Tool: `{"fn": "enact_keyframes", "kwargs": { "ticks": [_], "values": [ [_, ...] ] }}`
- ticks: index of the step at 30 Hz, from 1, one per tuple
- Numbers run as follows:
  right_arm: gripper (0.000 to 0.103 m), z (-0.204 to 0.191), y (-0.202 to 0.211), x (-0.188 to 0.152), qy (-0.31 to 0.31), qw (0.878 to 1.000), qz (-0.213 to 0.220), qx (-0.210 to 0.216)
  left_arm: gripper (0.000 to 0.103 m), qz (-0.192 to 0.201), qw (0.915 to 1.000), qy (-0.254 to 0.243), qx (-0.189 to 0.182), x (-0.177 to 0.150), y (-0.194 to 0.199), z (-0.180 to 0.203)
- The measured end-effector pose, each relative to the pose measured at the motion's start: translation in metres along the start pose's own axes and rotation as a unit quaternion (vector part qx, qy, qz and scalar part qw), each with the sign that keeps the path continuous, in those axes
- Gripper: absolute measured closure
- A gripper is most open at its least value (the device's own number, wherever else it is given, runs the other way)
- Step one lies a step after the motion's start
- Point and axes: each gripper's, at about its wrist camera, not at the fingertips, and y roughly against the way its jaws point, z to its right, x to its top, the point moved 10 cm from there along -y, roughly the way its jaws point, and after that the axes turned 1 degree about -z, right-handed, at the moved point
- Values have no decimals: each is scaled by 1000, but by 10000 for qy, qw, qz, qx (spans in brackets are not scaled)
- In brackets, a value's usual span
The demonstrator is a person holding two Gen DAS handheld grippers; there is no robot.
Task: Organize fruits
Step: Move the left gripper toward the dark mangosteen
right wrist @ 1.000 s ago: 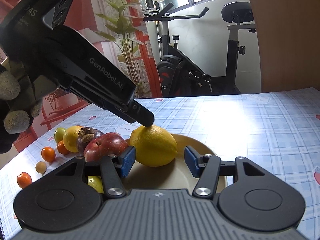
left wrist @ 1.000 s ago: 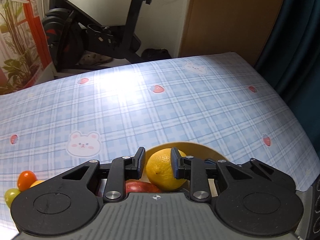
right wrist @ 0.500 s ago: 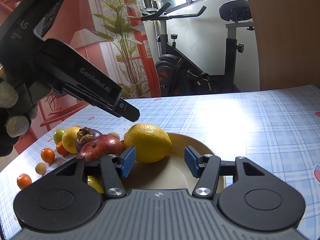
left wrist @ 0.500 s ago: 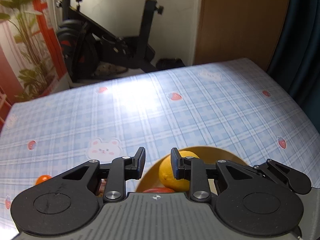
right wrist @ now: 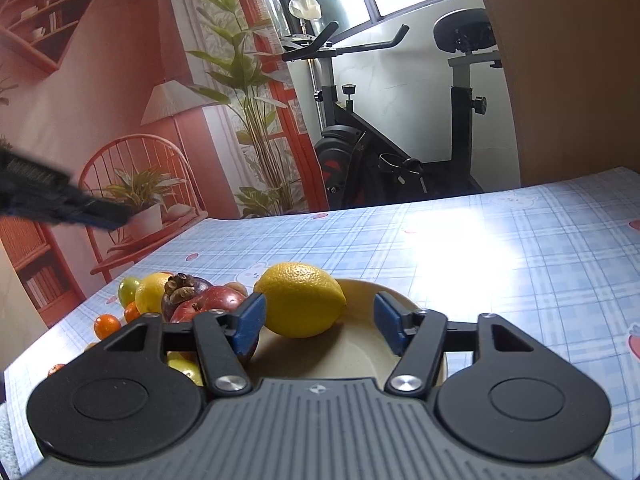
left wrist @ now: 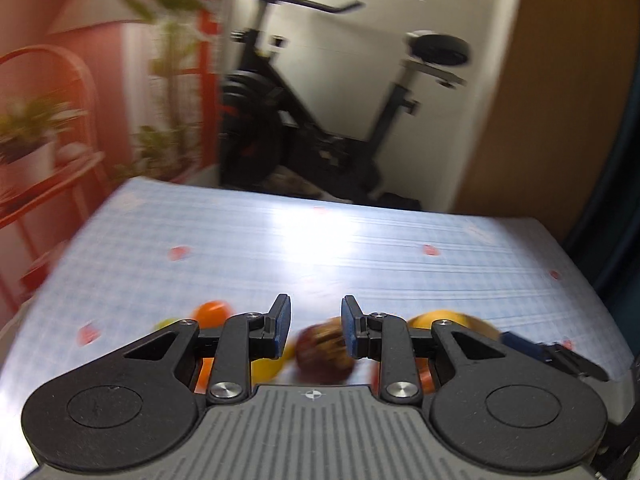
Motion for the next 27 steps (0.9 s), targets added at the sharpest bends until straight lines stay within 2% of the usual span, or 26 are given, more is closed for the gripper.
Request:
{"fn": "enact_keyframes", "kwargs": {
  "ticks": [4,6,8,10,12,17,22,27],
  "values": [
    [38,1,3,1,-33,10000,54,-72,74,181,9986,331,361,-8,23,-42],
    [39,3,6,2,-57,9997,1,-251,74,203,9974,480,498,-8,31,-62],
    [39,-1,15,7,-108,9998,7,-173,74,234,9965,633,502,-5,35,-74],
    [39,-9,20,13,106,9998,-36,-191,74,247,9965,656,462,-3,37,-80],
    [39,-19,18,17,383,9989,-186,-201,74,192,9975,570,368,-1,30,-75],
    [39,-48,0,21,839,9950,-531,-63,72,14,10000,3,84,1,6,-57],
    [39,-88,-29,20,1083,9875,-1098,325,72,-332,9971,-463,-508,7,-19,-34],
    [38,-129,-60,18,1509,9750,-1524,576,72,-476,9943,-507,-803,14,-44,-24]
  ]
}}
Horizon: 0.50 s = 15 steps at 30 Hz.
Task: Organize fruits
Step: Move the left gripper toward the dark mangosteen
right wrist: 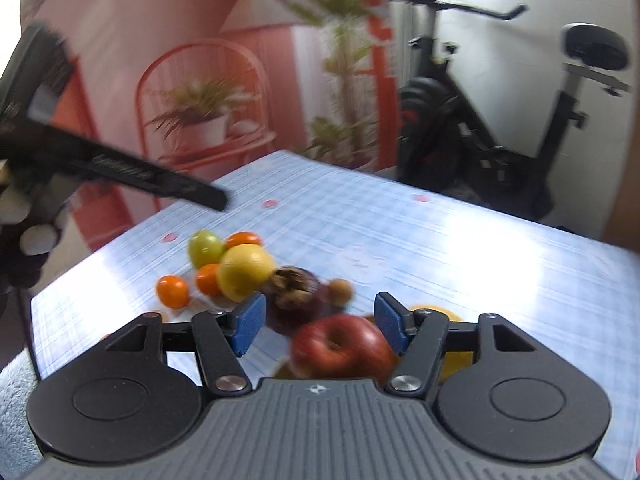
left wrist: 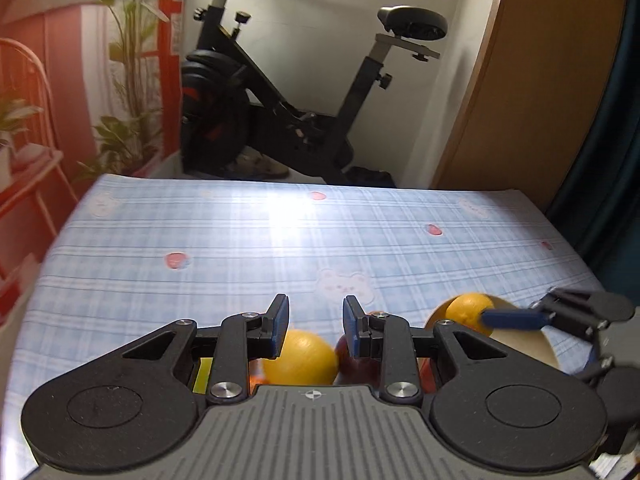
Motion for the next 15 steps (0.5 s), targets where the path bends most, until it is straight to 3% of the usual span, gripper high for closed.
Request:
{"fn": "enact_keyframes", "kwargs": {
  "ticks": [1,2,4,9,15],
  "values": [
    [37,-6,-7,2,88,9999,-109,47,67,-35,10000,-37,0,0,-4,1],
    [36,-12,-14,3,192,9996,-218,68,54,-76,9999,-104,-35,-1,-8,5],
    [36,-19,-26,3,377,9986,-367,48,47,-140,9993,-239,-235,-2,-16,11],
    [36,-17,-50,6,448,9974,-550,-94,47,-381,9962,-44,-776,-9,-33,9],
    [36,-21,-72,5,727,9934,-874,-154,49,-448,9932,510,-942,-9,-42,-22]
  ]
}}
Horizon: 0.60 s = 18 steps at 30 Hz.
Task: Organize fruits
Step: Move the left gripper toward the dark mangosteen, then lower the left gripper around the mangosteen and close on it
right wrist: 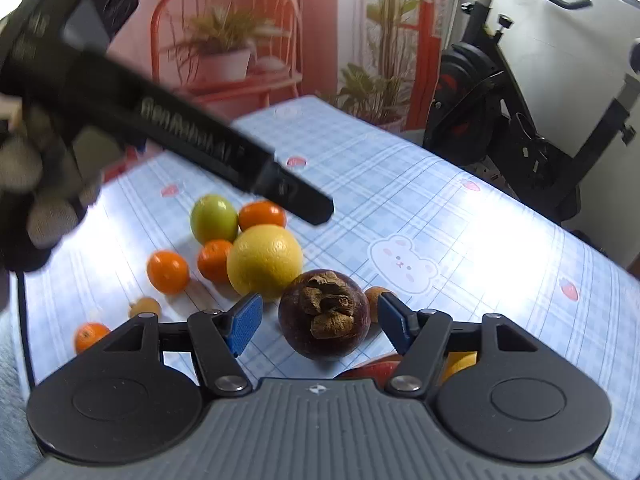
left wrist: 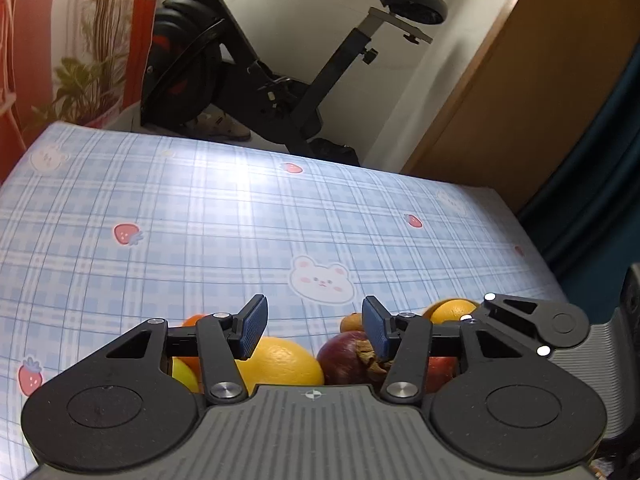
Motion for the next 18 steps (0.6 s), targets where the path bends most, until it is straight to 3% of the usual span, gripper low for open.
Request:
{"fn": "enact_keyframes", "kwargs": {
  "ticks": [5,8,18],
  "values": [
    [37,2,-14,-3,119,9996,-260,13,51,25,9998,-200,-48,-7,4,1],
    [37,-1,-20,-7,352,9982,-480,76,68,97,9997,-212,-43,-4,0,0],
    [45,0,-37,-22,723,9925,-961,218,68,51,9983,3,-577,-12,-9,9]
  ]
}}
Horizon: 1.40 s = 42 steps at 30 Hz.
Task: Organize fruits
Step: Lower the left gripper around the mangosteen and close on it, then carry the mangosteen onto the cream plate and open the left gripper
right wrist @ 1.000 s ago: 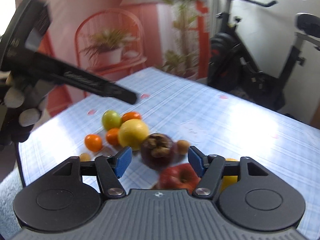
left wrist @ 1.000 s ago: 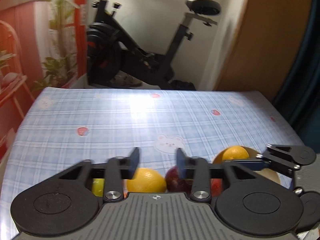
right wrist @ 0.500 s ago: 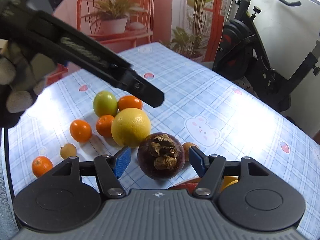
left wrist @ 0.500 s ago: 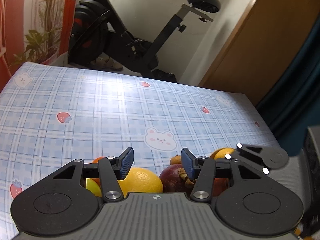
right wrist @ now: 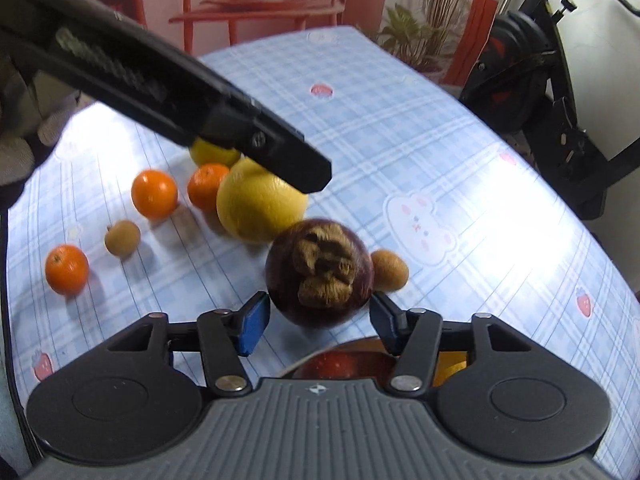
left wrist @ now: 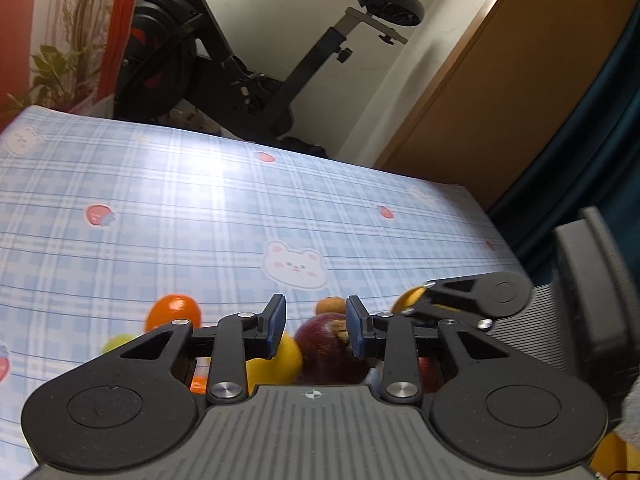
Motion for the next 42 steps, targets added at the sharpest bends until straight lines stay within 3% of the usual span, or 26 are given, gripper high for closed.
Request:
{"fn": "enact_keyframes", "kwargs": {
  "ticks": [5,18,26,33,42],
  "values": [
    [45,6,1,0,-346,9993,119,81,68,-83,9999,-62,-66,-5,-8,8],
    [44,20,6,4,-1109,9921,392,425,68,-199,9988,418,-158,-9,-29,-2],
    [44,18,8,5,-1193,9907,562,347,69,-223,9990,368,-157,-8,-28,-3],
    [44,16,33,3,-1298,9852,1093,264,68,4,9995,238,-223,0,-9,13],
    [44,17,77,-14,-1372,9773,1610,96,68,-1,9996,-12,-285,5,5,51]
  ]
}}
